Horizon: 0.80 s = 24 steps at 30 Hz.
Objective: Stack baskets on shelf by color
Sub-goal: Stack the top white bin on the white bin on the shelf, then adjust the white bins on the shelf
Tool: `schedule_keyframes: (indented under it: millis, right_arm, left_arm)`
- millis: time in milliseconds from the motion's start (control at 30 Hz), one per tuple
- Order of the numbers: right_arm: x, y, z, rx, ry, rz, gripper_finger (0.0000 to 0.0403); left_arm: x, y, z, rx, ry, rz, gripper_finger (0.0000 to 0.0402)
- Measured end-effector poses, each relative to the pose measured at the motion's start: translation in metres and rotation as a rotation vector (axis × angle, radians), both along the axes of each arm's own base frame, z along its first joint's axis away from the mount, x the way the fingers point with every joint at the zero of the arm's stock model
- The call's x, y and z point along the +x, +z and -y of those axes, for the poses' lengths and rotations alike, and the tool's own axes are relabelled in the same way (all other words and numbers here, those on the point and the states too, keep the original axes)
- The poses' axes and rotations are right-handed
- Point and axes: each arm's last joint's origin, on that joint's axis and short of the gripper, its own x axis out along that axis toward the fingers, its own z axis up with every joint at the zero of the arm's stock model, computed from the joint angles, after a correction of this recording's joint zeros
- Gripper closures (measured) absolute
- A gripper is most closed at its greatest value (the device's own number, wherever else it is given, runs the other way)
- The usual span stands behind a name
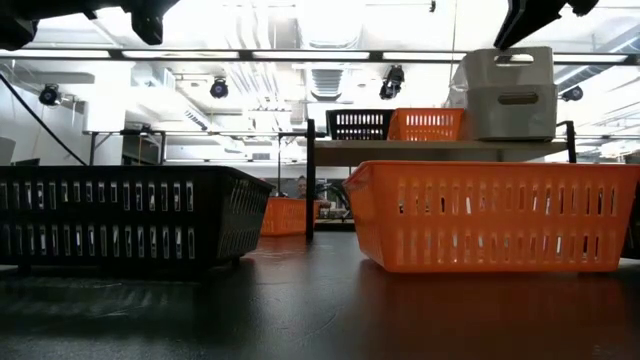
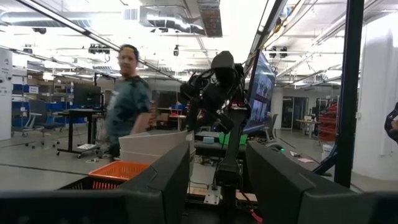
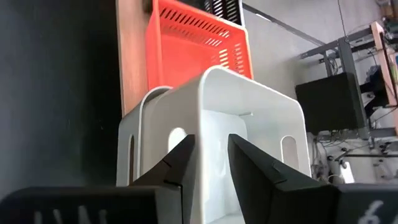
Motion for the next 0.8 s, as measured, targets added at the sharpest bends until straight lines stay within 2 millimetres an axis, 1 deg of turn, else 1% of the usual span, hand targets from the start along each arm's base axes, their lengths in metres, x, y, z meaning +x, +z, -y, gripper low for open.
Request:
schedule_keyframes:
  millis: [200, 400, 467, 567, 667, 800]
  right_arm:
    - [-0.002, 0.007, -0.001, 0.030, -0.037, 0.058, 0.0332]
    - [-0.001, 0.005, -0.001, 0.093, -0.109, 0.108, 0.0353]
    - [-0.001, 0.002, -0.002, 0.161, -0.110, 0.119, 0.0367]
    - [0.000, -0.003, -0.006, 0.297, -0.064, 0.115, 0.0389]
    - [0.000, -0.007, -0.008, 0.408, -0.061, 0.112, 0.0394]
    - [-0.003, -0.019, -0.009, 0.478, -0.126, 0.051, 0.0394]
  left_arm:
    - [0.001, 0.000, 0.000, 0.000, 0.000, -0.004, 0.0258]
    - [0.002, -0.001, 0.000, 0.002, 0.000, -0.009, 0.0258]
    - [0.002, -0.001, 0.000, 0.002, 0.000, -0.010, 0.0258]
    - [0.002, -0.002, 0.000, 0.002, 0.001, -0.012, 0.0258]
    - [0.002, -0.002, 0.000, 0.003, 0.000, -0.013, 0.0258]
    - [0.003, -0.002, 0.001, 0.003, 0.001, -0.015, 0.0258]
